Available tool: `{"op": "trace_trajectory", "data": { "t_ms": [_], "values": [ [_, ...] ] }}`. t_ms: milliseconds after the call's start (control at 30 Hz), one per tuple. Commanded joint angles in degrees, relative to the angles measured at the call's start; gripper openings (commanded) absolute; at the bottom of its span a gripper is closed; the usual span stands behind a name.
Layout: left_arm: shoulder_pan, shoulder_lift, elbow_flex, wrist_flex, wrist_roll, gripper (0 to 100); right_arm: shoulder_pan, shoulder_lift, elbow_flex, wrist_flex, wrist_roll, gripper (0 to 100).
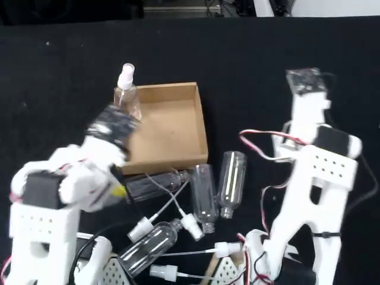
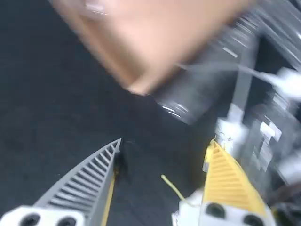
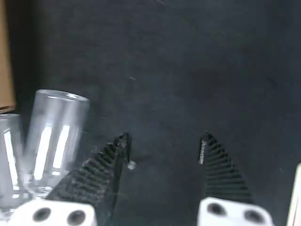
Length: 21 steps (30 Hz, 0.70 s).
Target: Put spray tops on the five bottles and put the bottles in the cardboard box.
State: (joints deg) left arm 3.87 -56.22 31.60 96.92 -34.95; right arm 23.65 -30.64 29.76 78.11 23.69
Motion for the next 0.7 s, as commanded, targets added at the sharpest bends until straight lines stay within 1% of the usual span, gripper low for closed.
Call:
{"op": "trace_trajectory", "data": {
  "t_ms": [0,100,167,300,367,533,667],
  "values": [
    [17.9,6.4,-3.9,3.6,3.0,26,7.5,-2.8,-3.4,0.5,3.5,20.9],
    [26.5,10.2,0.0,-0.9,8.4,26,12.5,-2.8,-3.4,0.4,6.4,20.9],
    [31.0,12.7,2.9,-4.5,11.5,26,15.5,-2.8,-3.4,0.4,8.3,20.9],
    [37.2,16.0,8.9,-11.0,16.4,26,20.7,-2.8,-3.4,0.4,12.0,20.9],
    [39.1,17.1,11.7,-13.1,17.4,26,22.4,-2.8,-3.4,0.4,13.6,20.9],
    [39.3,17.7,16.5,-16.3,20.5,26,23.7,-2.8,-3.3,0.3,15.9,20.9],
    [39.3,17.7,17.3,-16.4,30.0,26,23.3,-2.8,-3.3,0.3,15.8,20.9]
  ]
}}
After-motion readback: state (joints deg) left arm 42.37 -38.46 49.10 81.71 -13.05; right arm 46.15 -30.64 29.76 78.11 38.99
